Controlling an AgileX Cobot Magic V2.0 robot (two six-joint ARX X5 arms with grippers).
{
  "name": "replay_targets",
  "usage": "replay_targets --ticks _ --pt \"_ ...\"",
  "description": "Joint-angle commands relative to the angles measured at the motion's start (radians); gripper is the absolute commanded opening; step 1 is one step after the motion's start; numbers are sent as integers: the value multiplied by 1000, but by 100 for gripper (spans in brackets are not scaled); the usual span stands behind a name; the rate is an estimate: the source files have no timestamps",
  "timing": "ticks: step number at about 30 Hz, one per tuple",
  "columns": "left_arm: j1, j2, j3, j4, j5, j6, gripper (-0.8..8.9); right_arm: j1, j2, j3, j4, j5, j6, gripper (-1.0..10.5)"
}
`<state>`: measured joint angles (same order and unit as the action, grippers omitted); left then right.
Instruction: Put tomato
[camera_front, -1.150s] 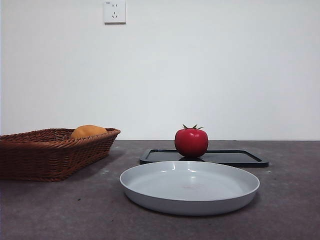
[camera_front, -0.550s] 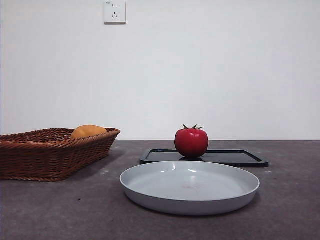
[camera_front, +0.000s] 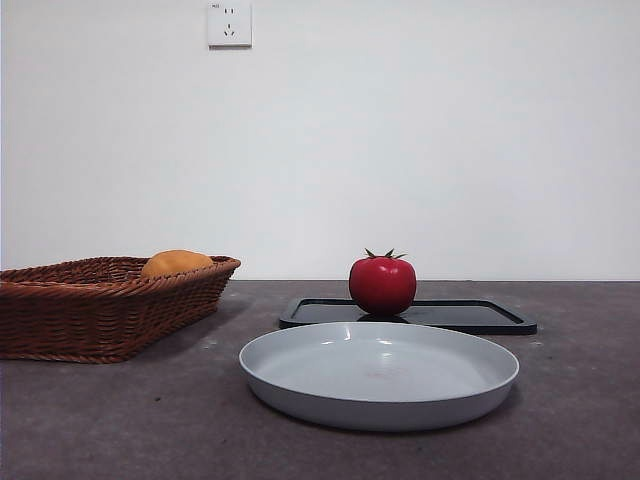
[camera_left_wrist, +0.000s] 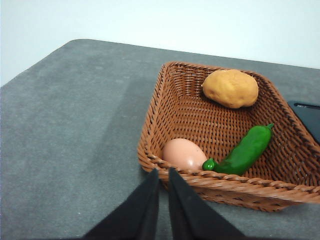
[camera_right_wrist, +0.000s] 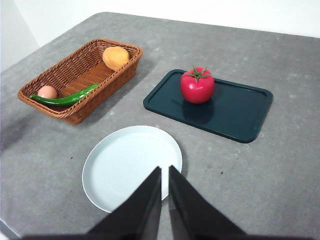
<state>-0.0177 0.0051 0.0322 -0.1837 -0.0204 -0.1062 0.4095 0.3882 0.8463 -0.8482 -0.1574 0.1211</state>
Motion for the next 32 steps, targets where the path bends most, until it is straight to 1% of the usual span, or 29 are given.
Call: replay_targets --ticks 1,3,22,23,25,27,29,32 --pt "1 -2 -21 -9 0 55 30 5 2 5 11 0 9 17" --pt "1 -2 -21 -6 0 71 30 5 2 5 11 0 9 17" --pt "1 -2 -21 -6 0 71 30 0 -6 0 16 3 9 17" --pt "1 -2 -21 -6 0 71 30 -16 -13 -2 18 5 -1 17" --pt "1 -2 -21 -6 0 71 30 -75 -30 -26 58 -2 -87 17" --pt "1 -2 -21 -6 0 71 30 -146 -68 -91 154 -8 -124 17" --pt "1 -2 -21 -6 1 70 30 -219 -122 -193 290 2 -139 17" --pt "1 -2 -21 -6 0 70 30 -320 -209 -375 484 18 -140 17"
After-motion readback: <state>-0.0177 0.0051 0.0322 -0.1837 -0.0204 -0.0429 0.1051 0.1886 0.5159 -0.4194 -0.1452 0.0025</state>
